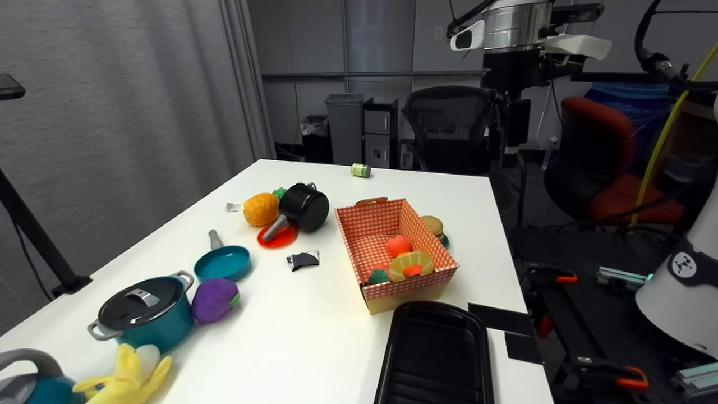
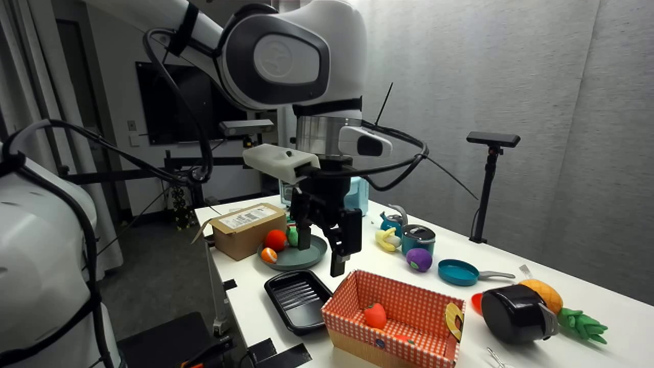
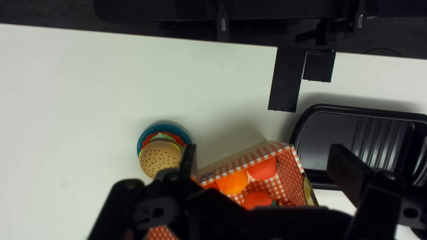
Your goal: Pick up the orange plush toy from the basket and place it in the black tray
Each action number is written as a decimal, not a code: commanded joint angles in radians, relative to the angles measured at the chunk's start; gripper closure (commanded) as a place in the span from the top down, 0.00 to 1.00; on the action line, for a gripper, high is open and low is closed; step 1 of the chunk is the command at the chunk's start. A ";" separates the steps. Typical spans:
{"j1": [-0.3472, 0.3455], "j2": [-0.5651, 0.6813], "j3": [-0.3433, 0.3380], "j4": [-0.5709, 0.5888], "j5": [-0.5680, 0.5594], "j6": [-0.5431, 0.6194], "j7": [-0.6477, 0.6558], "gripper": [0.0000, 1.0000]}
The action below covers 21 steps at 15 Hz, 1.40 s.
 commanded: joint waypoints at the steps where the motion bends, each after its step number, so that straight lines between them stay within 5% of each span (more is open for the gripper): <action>1: -0.007 0.001 0.007 0.001 0.004 -0.001 -0.003 1.00; 21: 0.046 0.507 0.126 0.335 -0.117 0.056 -0.018 1.00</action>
